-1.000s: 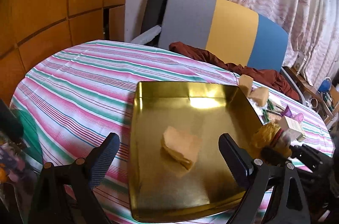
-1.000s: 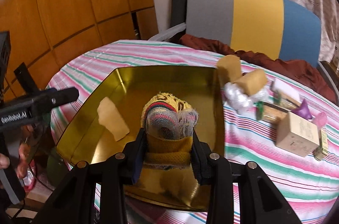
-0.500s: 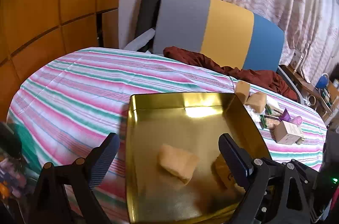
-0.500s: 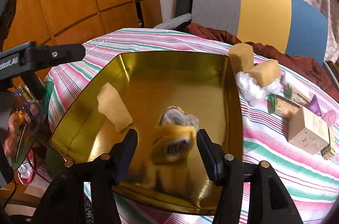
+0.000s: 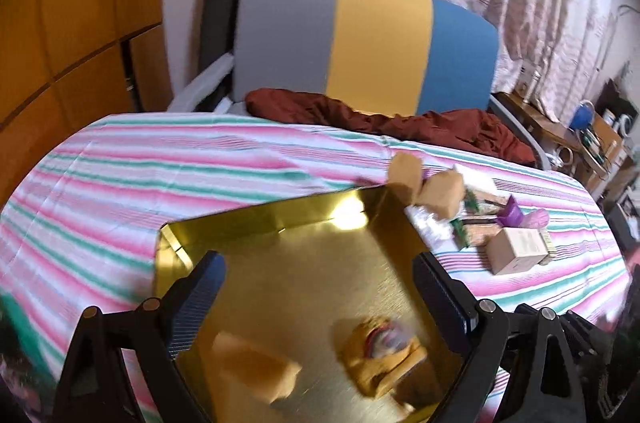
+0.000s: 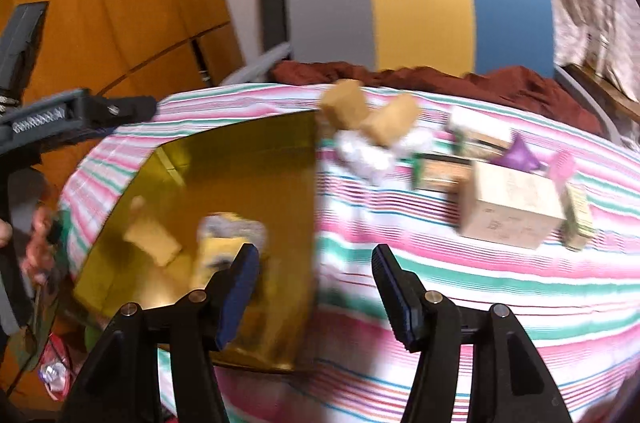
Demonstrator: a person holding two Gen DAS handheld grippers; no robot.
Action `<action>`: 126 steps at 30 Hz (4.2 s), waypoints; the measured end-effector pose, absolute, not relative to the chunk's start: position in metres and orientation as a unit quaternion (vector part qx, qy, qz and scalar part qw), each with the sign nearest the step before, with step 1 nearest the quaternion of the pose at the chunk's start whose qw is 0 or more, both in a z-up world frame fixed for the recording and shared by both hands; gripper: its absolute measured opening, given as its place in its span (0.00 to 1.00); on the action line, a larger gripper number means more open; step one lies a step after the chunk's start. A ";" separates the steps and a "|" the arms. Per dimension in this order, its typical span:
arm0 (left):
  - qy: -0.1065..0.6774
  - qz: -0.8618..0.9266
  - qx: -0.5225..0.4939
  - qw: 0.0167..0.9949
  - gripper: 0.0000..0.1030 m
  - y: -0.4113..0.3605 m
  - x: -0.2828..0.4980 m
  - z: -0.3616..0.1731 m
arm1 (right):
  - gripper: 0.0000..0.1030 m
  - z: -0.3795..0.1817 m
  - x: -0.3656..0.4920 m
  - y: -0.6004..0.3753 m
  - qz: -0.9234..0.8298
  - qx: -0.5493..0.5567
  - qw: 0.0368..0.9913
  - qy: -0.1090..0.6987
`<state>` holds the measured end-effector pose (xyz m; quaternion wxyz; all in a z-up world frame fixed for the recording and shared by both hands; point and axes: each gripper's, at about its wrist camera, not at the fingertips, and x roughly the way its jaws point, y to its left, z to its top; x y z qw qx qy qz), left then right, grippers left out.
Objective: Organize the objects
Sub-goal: 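Carry the yellow sock into the gold tray and open the right gripper, then grasp a second tan sponge with the left gripper while the right gripper grasps a purple packet, then lower the second sponge into the gold tray and open the left gripper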
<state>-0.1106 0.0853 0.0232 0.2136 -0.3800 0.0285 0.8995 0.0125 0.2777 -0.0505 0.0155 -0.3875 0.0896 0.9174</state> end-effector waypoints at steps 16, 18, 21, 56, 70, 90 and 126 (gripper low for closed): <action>0.074 0.863 -0.418 0.273 0.92 0.200 -0.204 0.003 | 0.58 -0.042 0.005 0.385 0.901 -0.396 0.114 0.133; 0.065 0.858 -0.434 0.268 0.92 0.206 -0.217 -0.006 | 0.58 -0.038 0.003 0.395 0.902 -0.394 0.122 0.126; 0.039 0.845 -0.460 0.270 0.91 0.210 -0.235 -0.017 | 0.58 -0.030 -0.005 0.406 0.907 -0.387 0.119 0.118; -0.089 0.832 -0.431 0.337 0.39 0.173 -0.246 0.006 | 0.44 -0.104 -0.241 0.363 0.826 -0.562 -0.026 0.043; -0.074 0.844 -0.415 0.332 0.40 0.131 -0.136 0.018 | 0.45 -0.098 -0.111 0.390 0.829 -0.552 0.021 0.088; -0.113 0.880 -0.403 0.225 0.40 0.036 -0.094 -0.002 | 0.44 -0.081 -0.008 0.386 0.883 -0.455 0.079 0.084; 0.004 0.923 -0.365 0.124 0.41 0.033 -0.064 -0.005 | 0.45 -0.046 -0.013 0.355 0.921 -0.374 0.104 0.035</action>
